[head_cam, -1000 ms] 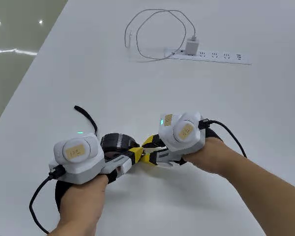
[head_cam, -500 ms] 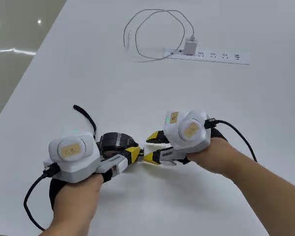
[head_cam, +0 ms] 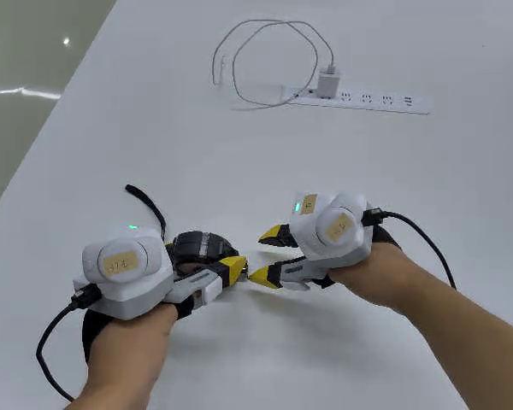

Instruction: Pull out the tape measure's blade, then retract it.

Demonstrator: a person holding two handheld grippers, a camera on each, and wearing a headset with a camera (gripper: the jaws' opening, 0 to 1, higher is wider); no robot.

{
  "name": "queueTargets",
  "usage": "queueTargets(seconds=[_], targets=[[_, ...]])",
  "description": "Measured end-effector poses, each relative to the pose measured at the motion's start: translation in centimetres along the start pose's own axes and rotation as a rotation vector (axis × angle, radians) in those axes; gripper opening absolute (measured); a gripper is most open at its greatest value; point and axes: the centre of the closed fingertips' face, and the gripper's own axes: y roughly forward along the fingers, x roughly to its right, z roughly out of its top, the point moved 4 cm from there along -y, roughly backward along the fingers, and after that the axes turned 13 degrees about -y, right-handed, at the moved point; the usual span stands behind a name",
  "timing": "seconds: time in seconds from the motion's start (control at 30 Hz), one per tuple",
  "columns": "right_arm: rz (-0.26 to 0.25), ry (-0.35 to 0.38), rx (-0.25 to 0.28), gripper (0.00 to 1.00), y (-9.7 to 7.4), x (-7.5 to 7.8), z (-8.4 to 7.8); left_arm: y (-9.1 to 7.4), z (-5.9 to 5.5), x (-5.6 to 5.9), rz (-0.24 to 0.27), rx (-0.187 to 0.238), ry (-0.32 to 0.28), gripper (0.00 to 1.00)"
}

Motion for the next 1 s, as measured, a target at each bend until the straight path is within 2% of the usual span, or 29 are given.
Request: queueTargets(seconds=[0.17, 0.4, 0.67, 1.0], targets=[[-0.033, 0.037, 0.029, 0.37, -1.0, -0.1, 0.1, -0.4, 0.3, 0.1, -0.016, 0.009, 0.051, 0.7], [-0.075, 0.057, 0.03, 0.45, -2.3, -0.7, -0.2, -1.0, 0.4, 0.1, -0.042, 0.002, 0.101, 0.76], [-0.13, 0.089, 0.049, 0.49, -4.3, -1.0, -0.3, -2.1, 0.8, 0.3, -0.064, 0.0, 0.23, 0.8], [-0.179, 0.134, 0.072, 0.58, -6.6, -1.5, -0.7, -3.5, 1.1, -0.1, -0.086, 0.006, 0.307, 0.9]])
